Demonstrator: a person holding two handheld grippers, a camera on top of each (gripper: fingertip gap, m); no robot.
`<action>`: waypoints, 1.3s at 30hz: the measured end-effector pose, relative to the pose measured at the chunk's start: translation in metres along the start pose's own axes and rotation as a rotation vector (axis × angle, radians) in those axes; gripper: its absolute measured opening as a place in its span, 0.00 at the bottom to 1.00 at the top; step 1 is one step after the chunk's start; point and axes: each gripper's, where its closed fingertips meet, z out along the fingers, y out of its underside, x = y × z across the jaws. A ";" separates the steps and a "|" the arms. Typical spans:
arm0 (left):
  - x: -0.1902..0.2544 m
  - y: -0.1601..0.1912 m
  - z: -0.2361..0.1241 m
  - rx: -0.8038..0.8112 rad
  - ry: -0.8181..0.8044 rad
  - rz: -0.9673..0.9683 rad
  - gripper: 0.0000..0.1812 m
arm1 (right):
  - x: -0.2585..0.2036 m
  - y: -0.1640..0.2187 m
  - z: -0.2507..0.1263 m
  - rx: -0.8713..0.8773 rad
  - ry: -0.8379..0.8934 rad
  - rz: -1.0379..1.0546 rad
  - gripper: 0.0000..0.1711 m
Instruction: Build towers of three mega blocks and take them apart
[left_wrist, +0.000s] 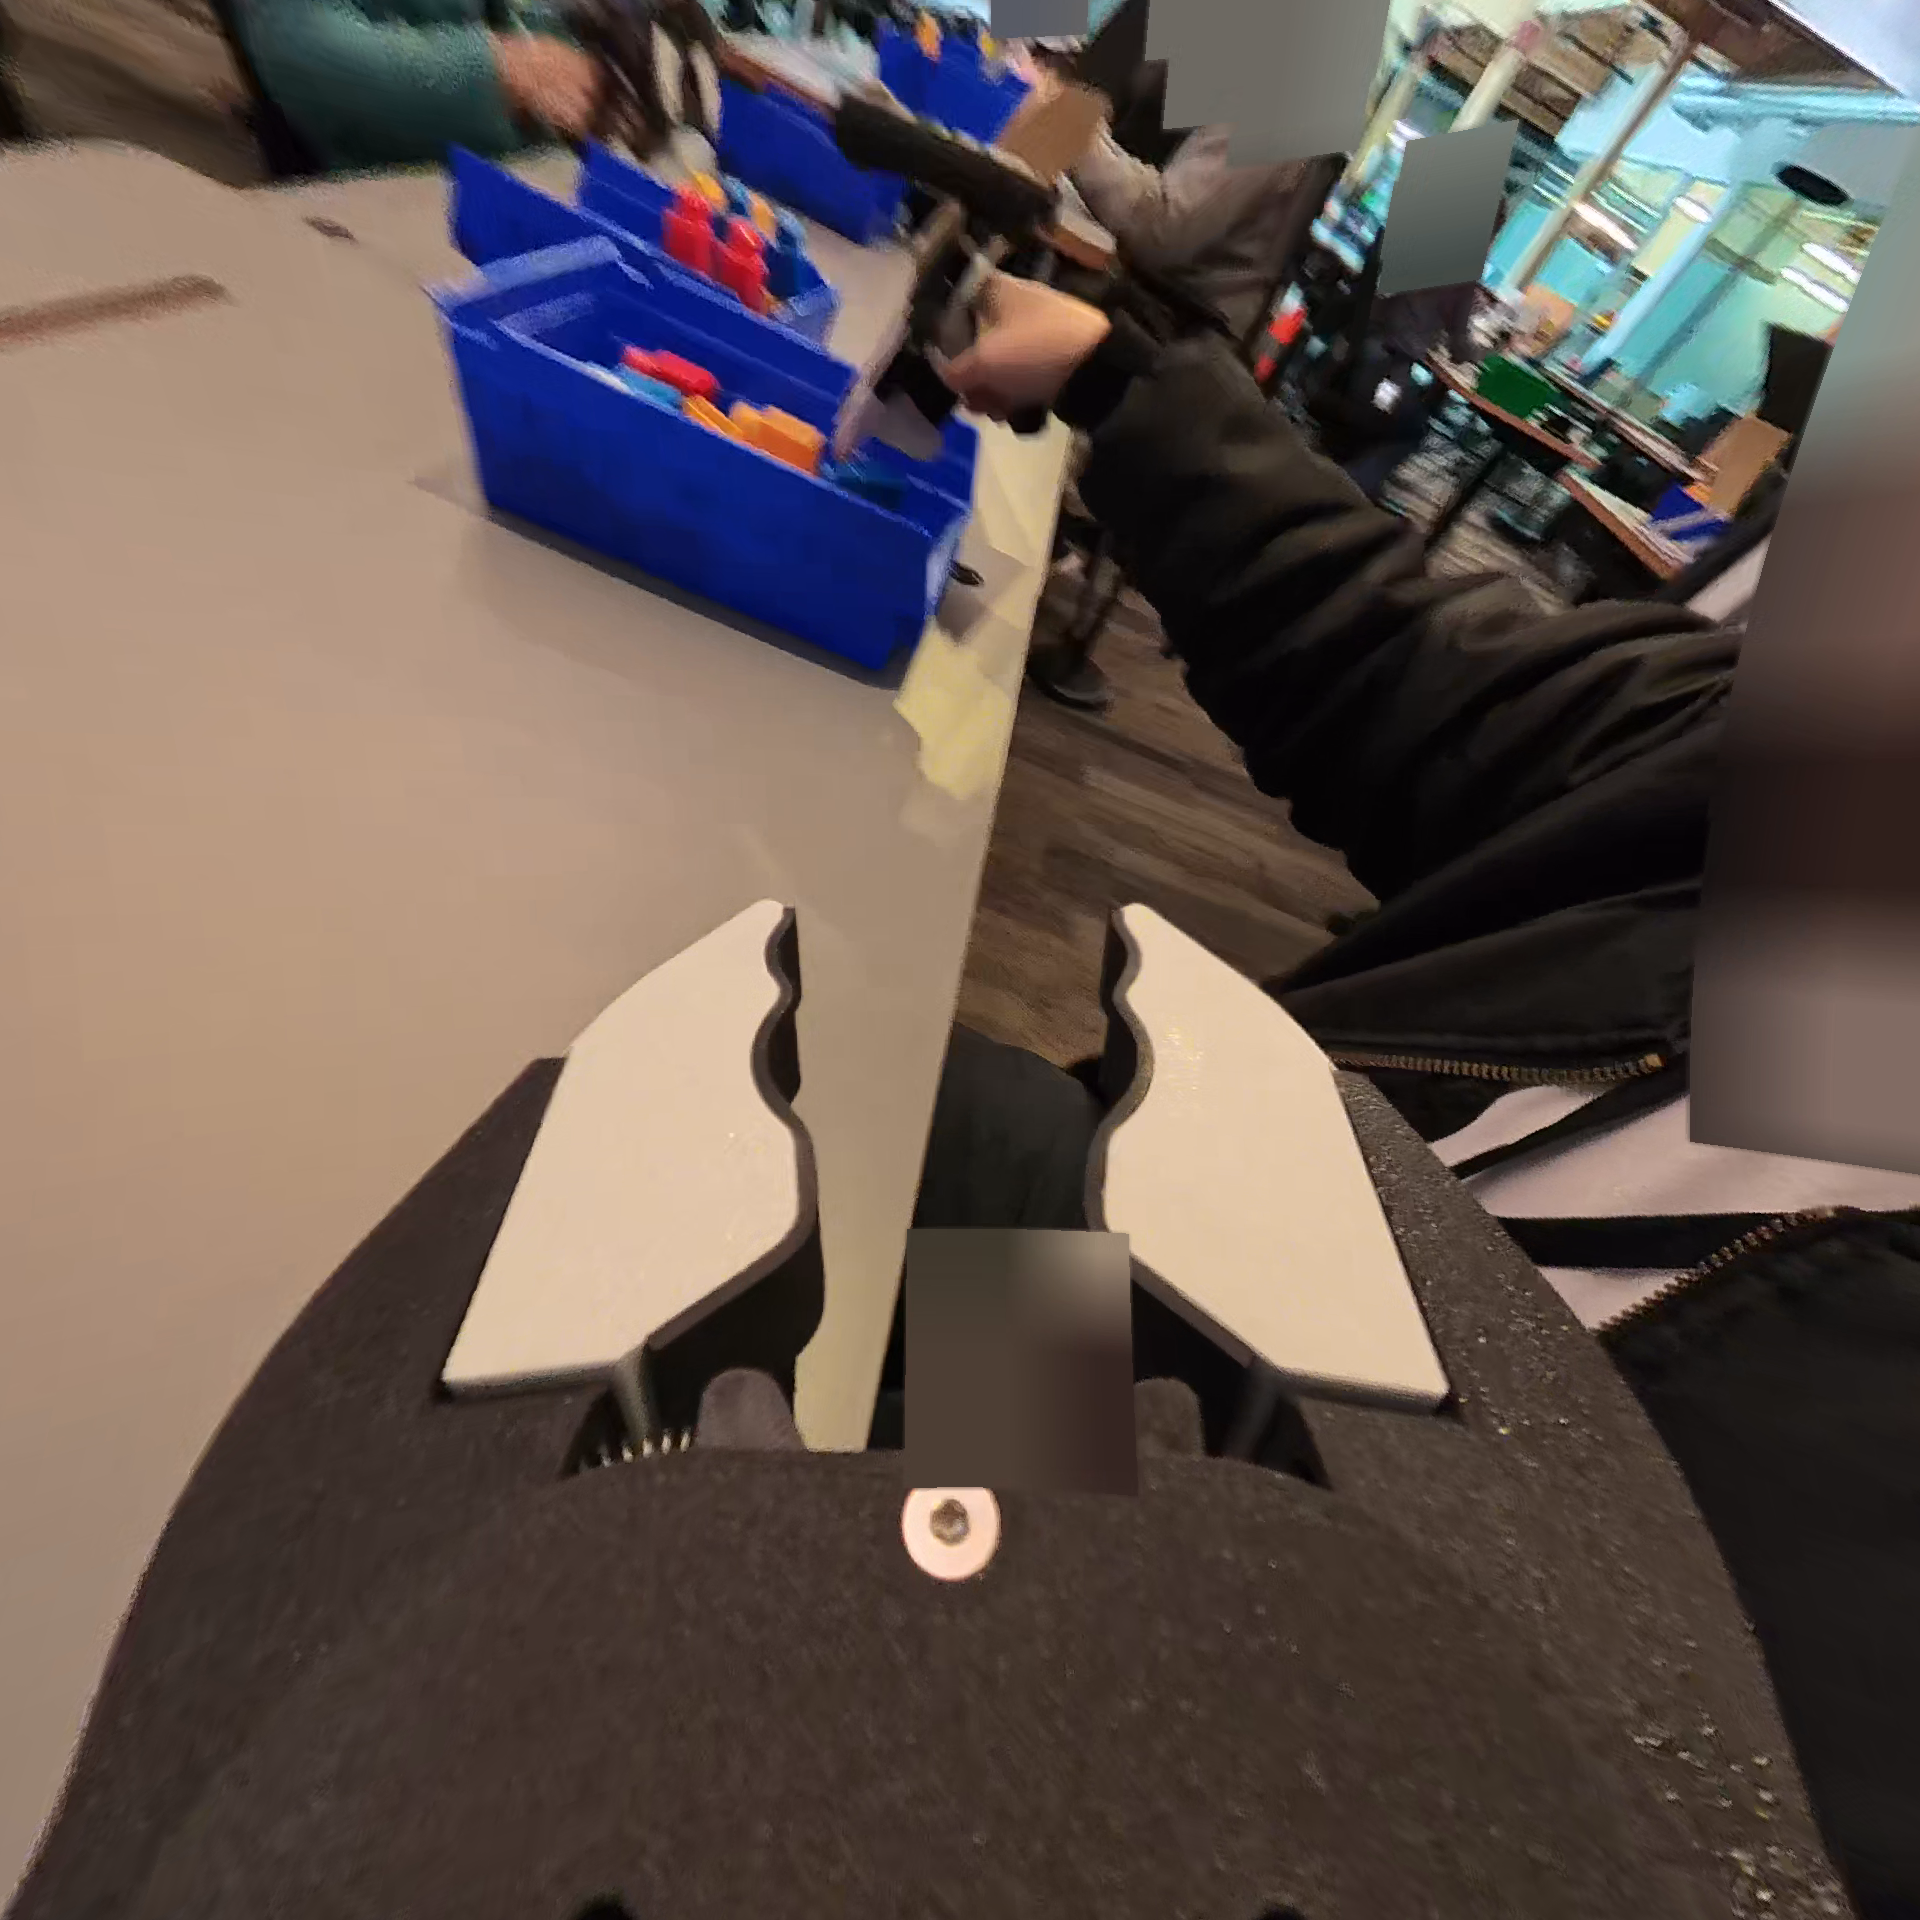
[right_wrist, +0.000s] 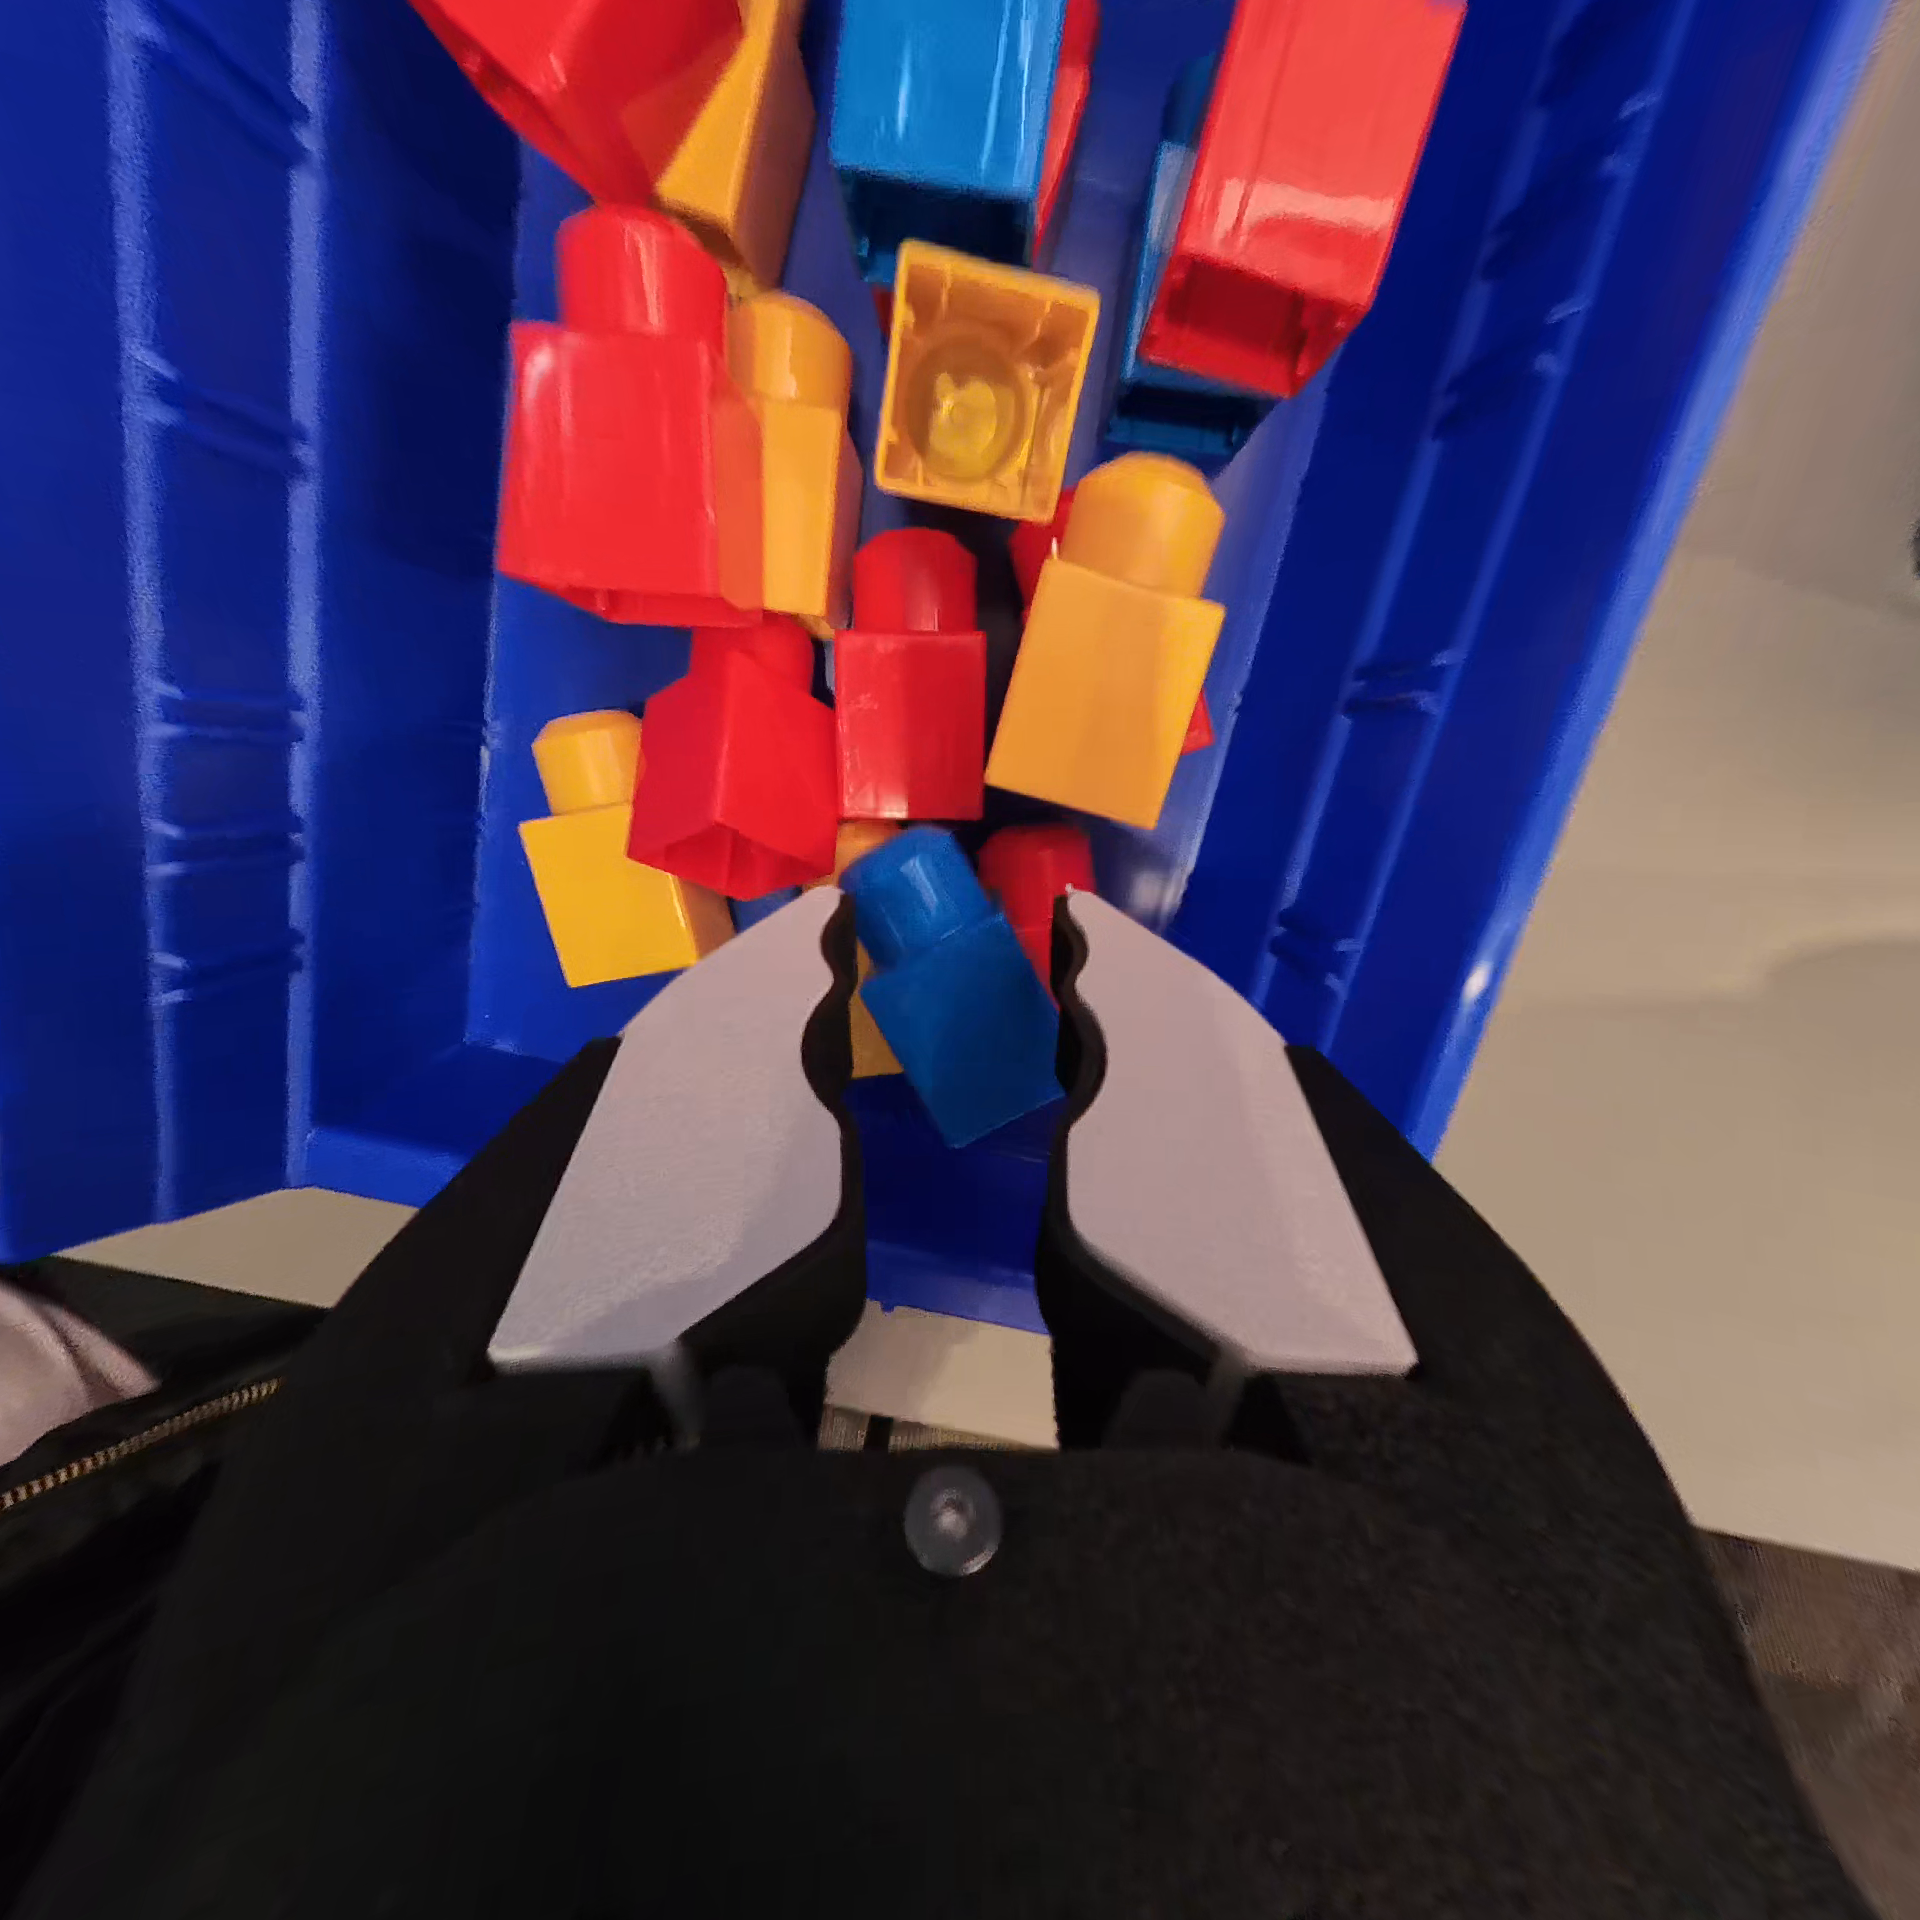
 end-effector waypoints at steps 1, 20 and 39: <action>-0.004 -0.008 -0.018 0.037 -0.058 0.021 0.31 | -0.002 -0.007 -0.009 0.064 0.008 -0.007 0.20; -0.310 0.058 -0.345 0.014 -1.458 -0.154 0.37 | -0.288 -0.105 -0.110 0.828 -0.348 -0.565 0.27; -0.381 0.090 -0.334 0.032 -1.504 -0.347 0.33 | -0.270 -0.105 -0.107 0.771 -0.274 -0.534 0.27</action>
